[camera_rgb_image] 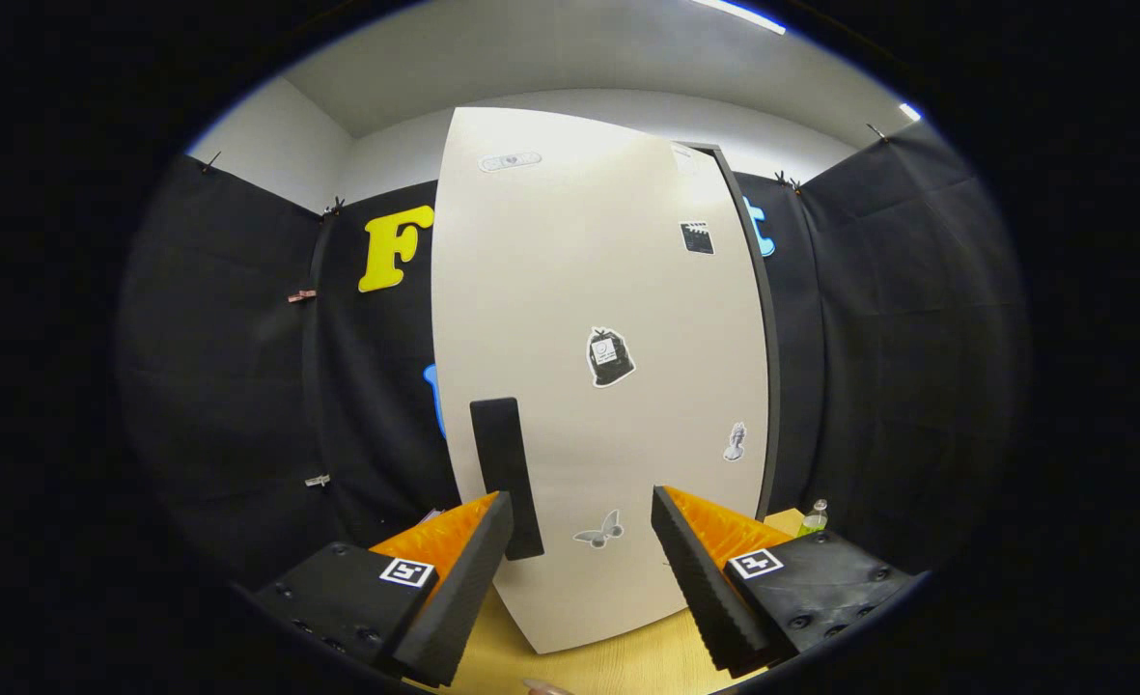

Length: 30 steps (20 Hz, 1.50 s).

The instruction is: Open the shoe cabinet door, grab the shoes and put them into the shoe cabinet, then close the shoe cabinet door.

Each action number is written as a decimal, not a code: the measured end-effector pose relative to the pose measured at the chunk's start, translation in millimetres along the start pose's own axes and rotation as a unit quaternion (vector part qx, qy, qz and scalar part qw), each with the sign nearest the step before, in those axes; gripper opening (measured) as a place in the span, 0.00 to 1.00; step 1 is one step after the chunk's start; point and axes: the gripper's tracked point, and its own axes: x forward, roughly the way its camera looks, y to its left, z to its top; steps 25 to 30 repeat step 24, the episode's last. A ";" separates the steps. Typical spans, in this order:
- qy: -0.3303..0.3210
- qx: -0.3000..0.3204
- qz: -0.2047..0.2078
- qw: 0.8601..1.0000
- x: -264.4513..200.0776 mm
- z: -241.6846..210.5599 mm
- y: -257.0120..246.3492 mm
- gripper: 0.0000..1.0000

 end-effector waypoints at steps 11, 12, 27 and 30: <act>0.002 -0.030 0.012 0.999 8.2 1.5 6.6 0.95; 0.002 -0.033 0.013 0.999 9.3 1.8 8.0 0.95; 0.001 -0.037 0.012 0.999 14.4 -0.2 7.2 0.95; 0.001 -0.037 0.012 0.999 14.4 -0.2 7.2 0.95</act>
